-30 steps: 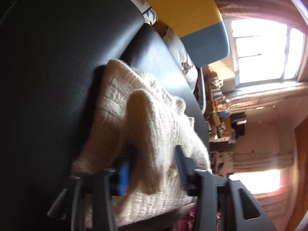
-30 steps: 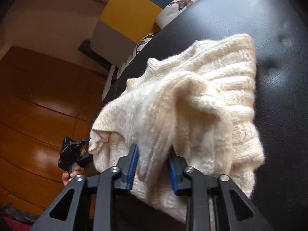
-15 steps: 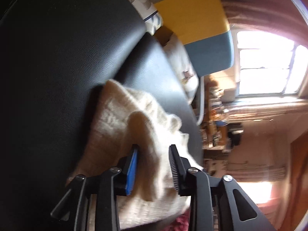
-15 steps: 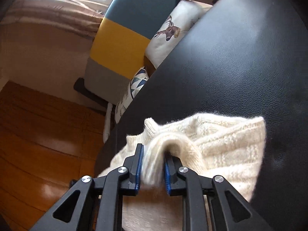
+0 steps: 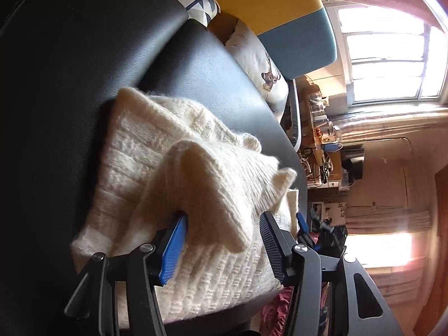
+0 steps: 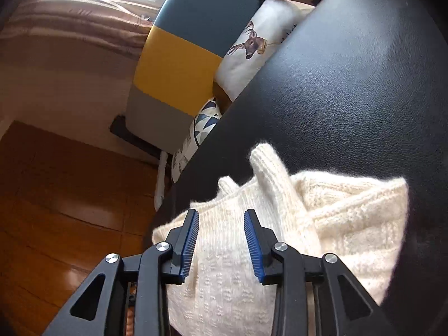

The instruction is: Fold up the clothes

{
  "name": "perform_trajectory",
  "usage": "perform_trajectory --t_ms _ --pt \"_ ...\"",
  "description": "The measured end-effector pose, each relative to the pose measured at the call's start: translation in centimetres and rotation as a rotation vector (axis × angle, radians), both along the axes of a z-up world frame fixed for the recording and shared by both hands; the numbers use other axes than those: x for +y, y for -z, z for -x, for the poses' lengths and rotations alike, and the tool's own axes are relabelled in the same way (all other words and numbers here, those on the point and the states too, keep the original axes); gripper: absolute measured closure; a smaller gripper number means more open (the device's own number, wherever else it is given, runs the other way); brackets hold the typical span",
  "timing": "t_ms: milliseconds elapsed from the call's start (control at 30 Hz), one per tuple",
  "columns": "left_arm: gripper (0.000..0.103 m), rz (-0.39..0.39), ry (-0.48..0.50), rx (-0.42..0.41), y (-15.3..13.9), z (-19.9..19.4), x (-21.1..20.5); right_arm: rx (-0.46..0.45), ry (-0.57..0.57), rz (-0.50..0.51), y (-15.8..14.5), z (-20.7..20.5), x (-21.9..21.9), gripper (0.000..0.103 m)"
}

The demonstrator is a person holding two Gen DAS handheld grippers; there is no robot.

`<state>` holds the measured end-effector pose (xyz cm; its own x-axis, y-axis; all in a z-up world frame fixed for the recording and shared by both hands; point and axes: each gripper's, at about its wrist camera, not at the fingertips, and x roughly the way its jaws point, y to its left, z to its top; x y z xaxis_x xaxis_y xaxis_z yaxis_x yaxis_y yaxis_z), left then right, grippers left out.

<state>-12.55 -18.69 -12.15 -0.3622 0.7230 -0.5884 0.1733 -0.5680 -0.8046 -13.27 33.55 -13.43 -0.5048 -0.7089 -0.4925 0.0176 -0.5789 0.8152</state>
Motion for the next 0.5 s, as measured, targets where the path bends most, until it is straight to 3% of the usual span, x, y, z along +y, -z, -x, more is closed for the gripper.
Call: perform_trajectory --t_ms 133,200,333,433,467,500 --pt "0.05 -0.014 -0.016 0.047 -2.1 -0.5 -0.5 0.054 -0.103 -0.166 -0.6 -2.7 -2.4 0.064" --pt "0.049 -0.086 0.007 0.021 -1.7 0.0 -0.1 0.063 -0.151 -0.238 -0.3 -3.7 -3.8 0.063" --pt "0.037 -0.204 -0.008 -0.081 0.5 2.6 1.5 0.081 -0.162 -0.302 0.4 -4.8 -5.0 0.063" --pt "0.037 -0.239 -0.102 -0.14 2.6 4.8 1.2 0.076 -0.146 -0.28 0.7 -5.5 -4.5 0.063" --pt "0.04 -0.235 -0.173 -0.153 3.3 5.1 0.0 0.075 -0.143 -0.27 0.8 -5.6 -4.3 0.063" --pt "0.052 -0.23 -0.246 -0.167 3.9 5.5 -1.3 0.076 -0.142 -0.261 0.8 -5.5 -4.2 0.063"
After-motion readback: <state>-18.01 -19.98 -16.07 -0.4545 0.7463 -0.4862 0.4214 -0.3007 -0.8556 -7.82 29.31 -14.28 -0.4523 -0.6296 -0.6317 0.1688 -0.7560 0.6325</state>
